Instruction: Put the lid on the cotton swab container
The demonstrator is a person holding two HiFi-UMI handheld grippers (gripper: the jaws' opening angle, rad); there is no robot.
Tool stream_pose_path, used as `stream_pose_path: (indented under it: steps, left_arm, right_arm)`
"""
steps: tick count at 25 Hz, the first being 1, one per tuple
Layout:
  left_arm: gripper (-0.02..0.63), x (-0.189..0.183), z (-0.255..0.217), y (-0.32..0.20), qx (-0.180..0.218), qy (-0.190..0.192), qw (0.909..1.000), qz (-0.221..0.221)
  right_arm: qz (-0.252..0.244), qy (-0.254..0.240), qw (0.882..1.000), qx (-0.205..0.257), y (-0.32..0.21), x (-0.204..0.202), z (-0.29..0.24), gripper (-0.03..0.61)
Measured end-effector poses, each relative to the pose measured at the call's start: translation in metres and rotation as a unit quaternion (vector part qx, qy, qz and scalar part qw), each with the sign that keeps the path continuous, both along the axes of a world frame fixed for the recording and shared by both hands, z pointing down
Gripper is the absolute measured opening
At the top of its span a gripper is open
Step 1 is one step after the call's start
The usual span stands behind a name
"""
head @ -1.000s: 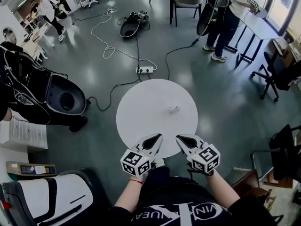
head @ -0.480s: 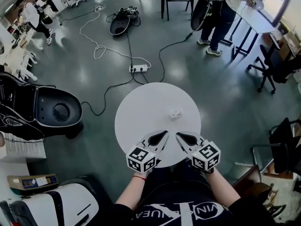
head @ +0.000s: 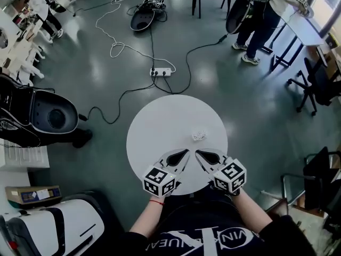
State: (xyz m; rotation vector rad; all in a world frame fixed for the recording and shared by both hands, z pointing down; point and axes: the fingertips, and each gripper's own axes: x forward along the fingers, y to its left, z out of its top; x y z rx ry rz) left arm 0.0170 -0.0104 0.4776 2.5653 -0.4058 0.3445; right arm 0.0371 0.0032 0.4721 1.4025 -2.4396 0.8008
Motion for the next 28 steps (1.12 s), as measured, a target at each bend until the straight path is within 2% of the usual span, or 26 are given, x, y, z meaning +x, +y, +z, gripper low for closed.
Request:
stream_pose_path:
  steps: [9, 16, 23, 28]
  left_arm:
    - [0.009, 0.041, 0.023, -0.006, -0.022, -0.035, 0.9990, -0.014]
    - [0.009, 0.059, 0.045, -0.012, -0.035, -0.064, 0.9968, -0.034]
    - [0.009, 0.066, 0.061, -0.014, -0.056, -0.077, 0.9930, -0.069]
    - [0.009, 0.070, 0.072, -0.017, -0.063, -0.083, 0.9899, -0.096]
  right_arm:
    - [-0.061, -0.006, 0.998, -0.025, -0.027, 0.038, 0.014, 0.002]
    - [-0.061, -0.021, 0.997, -0.043, -0.047, 0.078, 0.035, 0.002]
    - [-0.055, -0.003, 0.996, -0.064, -0.081, 0.121, 0.061, 0.002]
    - [-0.086, 0.015, 0.993, -0.082, -0.112, 0.129, 0.084, 0.002]
